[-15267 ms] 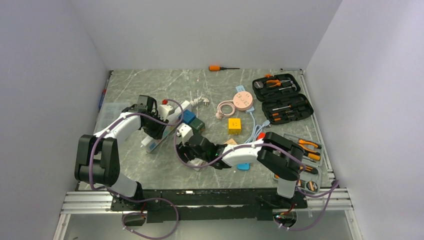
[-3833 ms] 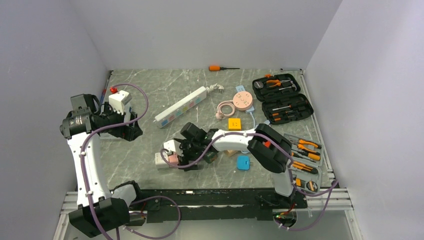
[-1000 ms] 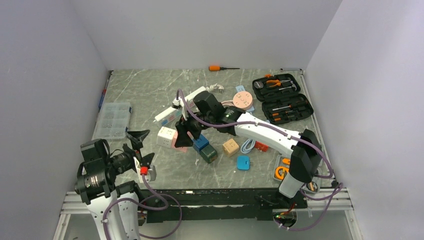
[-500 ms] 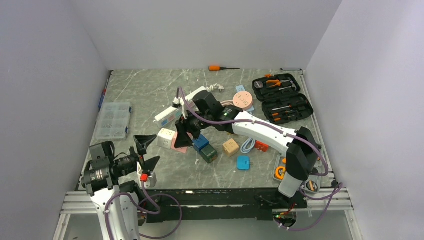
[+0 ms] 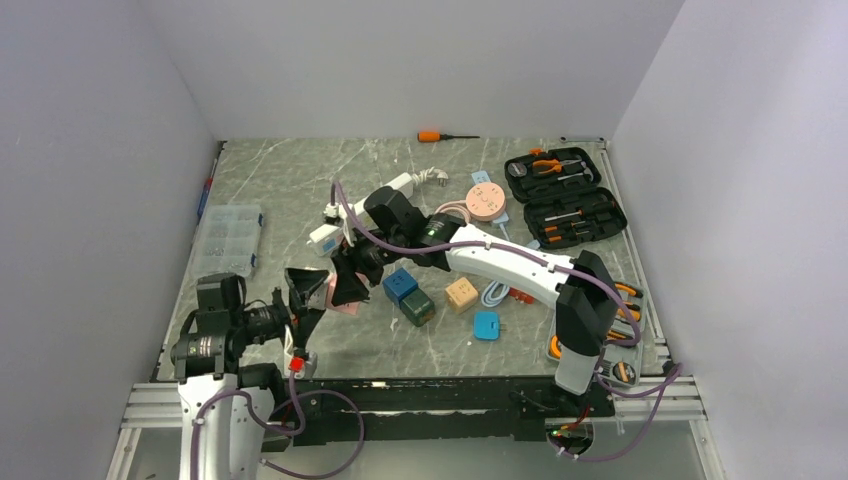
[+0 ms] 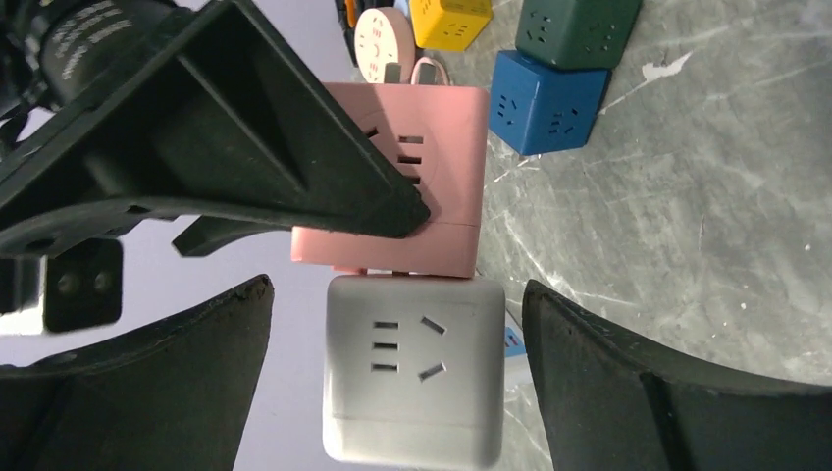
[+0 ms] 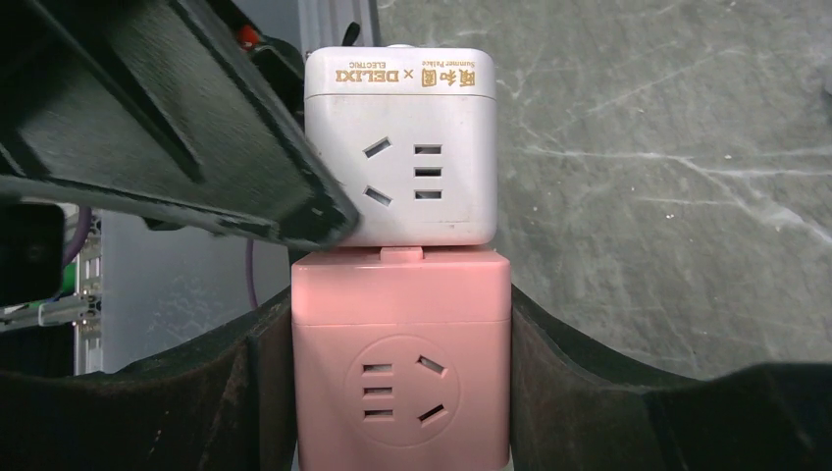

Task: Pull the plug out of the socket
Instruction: Remove the plug from the socket.

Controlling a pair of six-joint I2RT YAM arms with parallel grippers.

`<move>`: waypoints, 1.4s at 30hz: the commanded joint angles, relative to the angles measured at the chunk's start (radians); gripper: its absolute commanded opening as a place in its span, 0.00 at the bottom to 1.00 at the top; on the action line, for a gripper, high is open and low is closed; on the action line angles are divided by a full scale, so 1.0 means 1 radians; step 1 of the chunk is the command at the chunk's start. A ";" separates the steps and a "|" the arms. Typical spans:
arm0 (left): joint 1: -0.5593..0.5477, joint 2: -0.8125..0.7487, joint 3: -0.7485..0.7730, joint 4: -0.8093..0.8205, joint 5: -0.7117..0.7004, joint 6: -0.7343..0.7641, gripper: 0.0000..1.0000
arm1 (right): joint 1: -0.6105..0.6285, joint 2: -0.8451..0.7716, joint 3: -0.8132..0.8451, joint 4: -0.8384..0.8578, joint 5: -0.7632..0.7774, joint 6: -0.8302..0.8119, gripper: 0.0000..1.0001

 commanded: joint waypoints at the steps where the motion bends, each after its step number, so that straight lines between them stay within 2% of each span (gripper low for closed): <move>1: -0.080 0.023 -0.019 0.134 -0.119 0.170 0.96 | 0.014 -0.026 0.059 0.027 -0.025 -0.020 0.00; 6: -0.103 0.059 0.003 0.141 -0.173 0.154 0.87 | 0.021 -0.061 0.010 0.020 -0.026 -0.031 0.00; 12: -0.131 0.046 -0.009 0.125 -0.185 0.197 0.69 | 0.021 -0.096 -0.027 0.031 -0.020 -0.035 0.00; 17: -0.203 0.028 -0.009 0.154 -0.218 0.129 0.59 | 0.021 -0.090 -0.026 0.043 -0.022 -0.030 0.00; 18: -0.219 0.024 -0.011 0.166 -0.224 0.113 0.56 | 0.023 -0.087 -0.025 0.050 -0.022 -0.028 0.00; 23: -0.298 0.013 -0.016 0.215 -0.271 0.044 0.21 | 0.027 -0.055 -0.002 0.066 -0.016 -0.014 0.00; 27: -0.341 0.012 -0.023 0.235 -0.315 0.022 0.02 | 0.029 -0.062 -0.009 0.064 -0.013 -0.013 0.00; 34: -0.364 0.034 -0.023 0.343 -0.402 -0.147 0.00 | 0.029 -0.163 -0.186 0.120 0.018 0.010 0.00; 42: -0.363 0.047 -0.023 0.374 -0.487 -0.199 0.00 | 0.045 -0.303 -0.448 0.175 0.058 0.056 0.00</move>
